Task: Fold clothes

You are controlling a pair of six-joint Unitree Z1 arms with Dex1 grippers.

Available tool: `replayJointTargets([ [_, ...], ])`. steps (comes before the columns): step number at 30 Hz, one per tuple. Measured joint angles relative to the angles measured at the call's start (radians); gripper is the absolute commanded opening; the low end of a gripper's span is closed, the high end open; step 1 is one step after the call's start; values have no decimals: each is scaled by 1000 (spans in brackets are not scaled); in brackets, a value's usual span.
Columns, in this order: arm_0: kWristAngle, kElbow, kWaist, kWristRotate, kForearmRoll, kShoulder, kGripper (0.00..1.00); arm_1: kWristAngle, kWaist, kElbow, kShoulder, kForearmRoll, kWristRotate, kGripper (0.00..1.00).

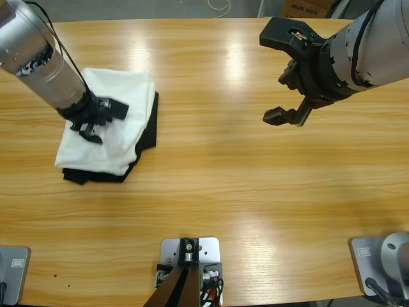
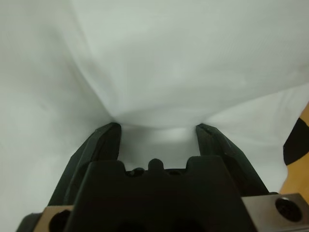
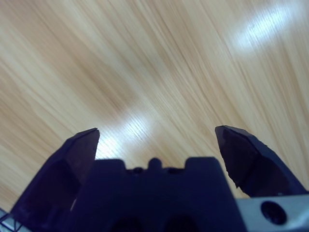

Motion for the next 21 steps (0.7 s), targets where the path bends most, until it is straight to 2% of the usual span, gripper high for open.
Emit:
replayJointTargets([
  [1, 0, -22, 32, -48, -4, 12, 833, 1, -5, 2, 0, 0, 0, 1000],
  [4, -5, -99, 163, -233, -10, 56, 910, 5, -27, 5, 0, -8, 0, 1000],
  [7, -58, -194, 300, -503, -10, 107, 922, 9, -36, 9, 7, -19, 0, 1000],
  [10, -118, -304, 391, -783, -10, 165, 922, 11, -42, 11, 23, -37, 0, 1000],
  [13, -146, -451, 420, -1022, -10, 239, 922, 14, -52, 11, 40, -53, 1, 1000],
  [16, -151, -637, 427, -1171, 12, 331, 922, 19, -70, 12, 60, -66, 3, 1000],
  [21, -152, -1130, 429, -1299, 223, 553, 922, 23, -92, 15, 89, -86, 3, 1000],
])
